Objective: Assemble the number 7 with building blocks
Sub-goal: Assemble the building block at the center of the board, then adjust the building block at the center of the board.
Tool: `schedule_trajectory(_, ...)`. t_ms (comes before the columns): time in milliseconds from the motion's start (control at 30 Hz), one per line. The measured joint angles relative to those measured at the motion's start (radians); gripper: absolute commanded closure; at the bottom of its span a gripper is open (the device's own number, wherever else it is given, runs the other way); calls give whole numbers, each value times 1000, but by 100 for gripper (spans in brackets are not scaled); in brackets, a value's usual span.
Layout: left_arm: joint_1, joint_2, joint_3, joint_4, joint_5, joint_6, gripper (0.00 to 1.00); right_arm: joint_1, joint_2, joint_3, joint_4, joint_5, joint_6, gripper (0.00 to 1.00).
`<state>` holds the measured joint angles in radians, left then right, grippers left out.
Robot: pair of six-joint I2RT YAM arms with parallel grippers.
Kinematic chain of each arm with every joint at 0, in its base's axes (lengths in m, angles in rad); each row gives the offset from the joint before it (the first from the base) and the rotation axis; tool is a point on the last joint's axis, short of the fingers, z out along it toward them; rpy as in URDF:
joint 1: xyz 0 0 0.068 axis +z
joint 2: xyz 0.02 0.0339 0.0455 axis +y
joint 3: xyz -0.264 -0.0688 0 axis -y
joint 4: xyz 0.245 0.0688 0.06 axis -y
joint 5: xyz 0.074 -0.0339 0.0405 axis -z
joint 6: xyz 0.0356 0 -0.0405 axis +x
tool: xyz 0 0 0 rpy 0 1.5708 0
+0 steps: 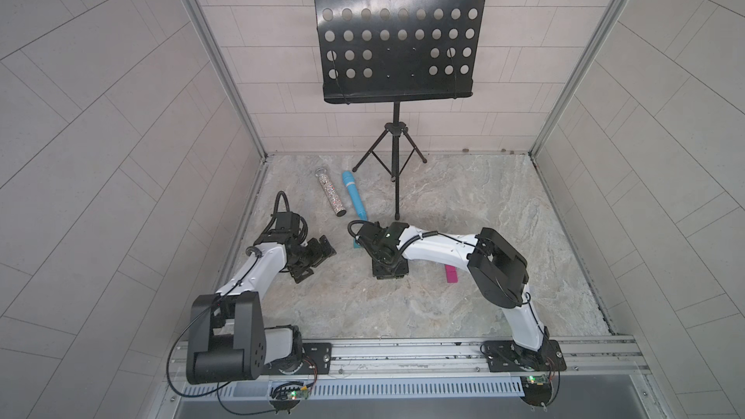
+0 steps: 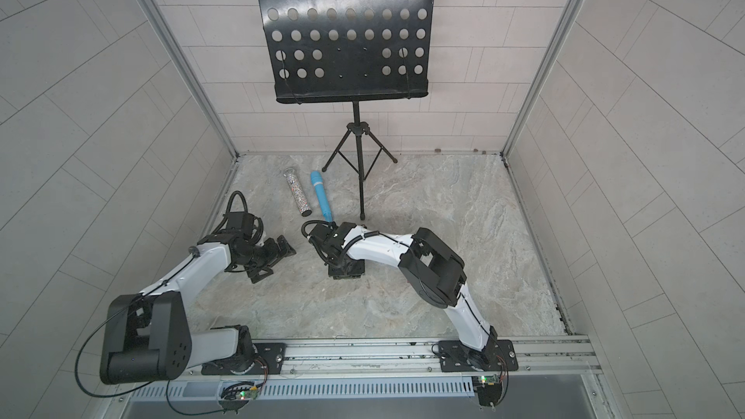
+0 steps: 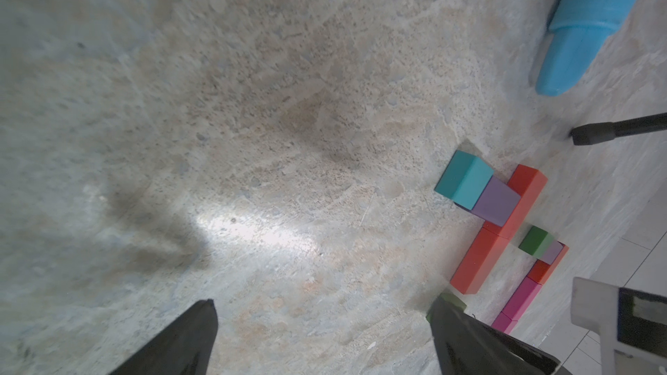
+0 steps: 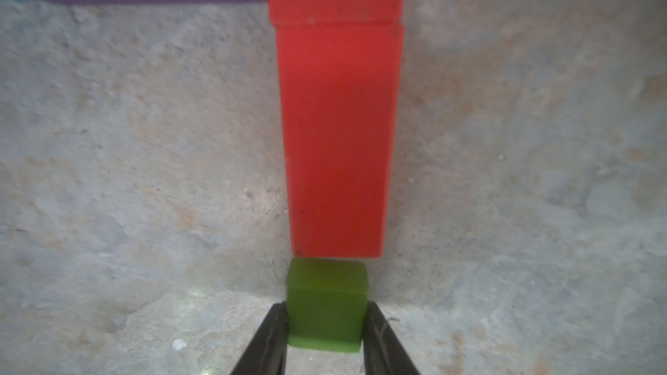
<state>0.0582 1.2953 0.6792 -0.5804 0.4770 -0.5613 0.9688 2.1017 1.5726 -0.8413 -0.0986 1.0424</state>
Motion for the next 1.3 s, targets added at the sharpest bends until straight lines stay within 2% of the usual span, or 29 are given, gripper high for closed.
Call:
schedule_trajectory(67, 0, 2, 0, 0, -1, 0, 0, -1, 7, 2, 2, -5, -1, 48)
schedule_trajectory(300, 0, 2, 0, -2, -8, 0, 0, -2, 0, 2, 1, -6, 6, 38)
schedule_trajectory(433, 0, 2, 19, -27, -23, 1, 0, -10, -40, 12, -19, -6, 1, 37)
schedule_trajectory(533, 0, 7, 69, -43, -34, 1, 0, -38, -99, 50, -38, -5, -14, 40)
schedule_trajectory(667, -6, 32, 133, -48, -28, 8, 2, -111, -173, 77, -34, 0, -51, 51)
schedule_trajectory(767, -35, 132, 228, -60, -13, 29, 6, -195, -182, 78, -8, -27, -114, 55)
schedule_trajectory(867, -87, 236, 317, -60, 5, 55, 10, -277, -156, 78, 19, -49, -176, 56)
schedule_trajectory(967, -134, 299, 368, -61, 14, 69, 11, -316, -113, 87, 35, -82, -233, 57)
schedule_trajectory(1167, -170, 345, 400, -80, 16, 82, 13, -309, -32, 127, 61, -149, -316, 57)
schedule_trajectory(1300, -170, 401, 446, -91, 16, 90, 14, -298, 10, 185, 60, -167, -370, 50)
